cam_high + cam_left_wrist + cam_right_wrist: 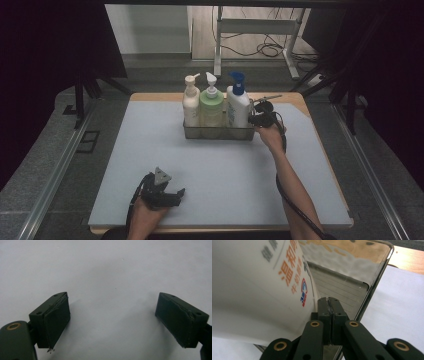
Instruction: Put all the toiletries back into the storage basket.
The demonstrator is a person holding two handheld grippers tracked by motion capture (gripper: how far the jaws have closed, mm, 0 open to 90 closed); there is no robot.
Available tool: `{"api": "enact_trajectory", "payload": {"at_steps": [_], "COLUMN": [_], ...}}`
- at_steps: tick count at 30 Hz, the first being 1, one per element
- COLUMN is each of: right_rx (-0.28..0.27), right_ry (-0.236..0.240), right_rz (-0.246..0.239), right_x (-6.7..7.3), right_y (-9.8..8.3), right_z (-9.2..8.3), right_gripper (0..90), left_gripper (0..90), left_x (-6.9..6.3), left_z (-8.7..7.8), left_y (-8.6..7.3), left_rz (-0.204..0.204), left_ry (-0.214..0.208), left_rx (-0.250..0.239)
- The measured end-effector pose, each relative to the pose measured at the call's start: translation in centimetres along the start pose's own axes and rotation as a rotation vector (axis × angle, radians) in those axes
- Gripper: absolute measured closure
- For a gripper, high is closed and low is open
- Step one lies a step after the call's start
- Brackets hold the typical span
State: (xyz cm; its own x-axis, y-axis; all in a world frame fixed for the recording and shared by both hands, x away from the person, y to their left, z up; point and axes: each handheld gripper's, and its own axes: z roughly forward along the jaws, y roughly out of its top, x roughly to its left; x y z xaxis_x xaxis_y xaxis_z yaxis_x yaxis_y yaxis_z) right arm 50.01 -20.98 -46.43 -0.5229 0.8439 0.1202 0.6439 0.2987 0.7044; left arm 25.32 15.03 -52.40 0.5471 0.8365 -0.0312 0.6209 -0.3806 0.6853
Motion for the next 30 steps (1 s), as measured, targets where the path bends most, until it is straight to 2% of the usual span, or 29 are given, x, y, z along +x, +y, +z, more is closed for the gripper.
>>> {"api": "enact_trajectory", "payload": {"at_steps": [12,30], "right_rx": [0.015,0.037], "right_ry": [-0.004,0.003], "right_rz": [0.01,-0.011], "right_x": [0.23,0.89], "right_y": [0.02,0.09], "right_z": [0.3,0.94], "right_gripper": [87.2,86.6], "left_gripper": [12.1,12.1], "left_x": [0.0,0.0], "left_z": [0.0,0.0], "left_y": [0.0,0.01], "left_rz": [0.0,-0.001], "left_ry": [0.0,-0.001], "left_rx": [0.0,0.001]}}
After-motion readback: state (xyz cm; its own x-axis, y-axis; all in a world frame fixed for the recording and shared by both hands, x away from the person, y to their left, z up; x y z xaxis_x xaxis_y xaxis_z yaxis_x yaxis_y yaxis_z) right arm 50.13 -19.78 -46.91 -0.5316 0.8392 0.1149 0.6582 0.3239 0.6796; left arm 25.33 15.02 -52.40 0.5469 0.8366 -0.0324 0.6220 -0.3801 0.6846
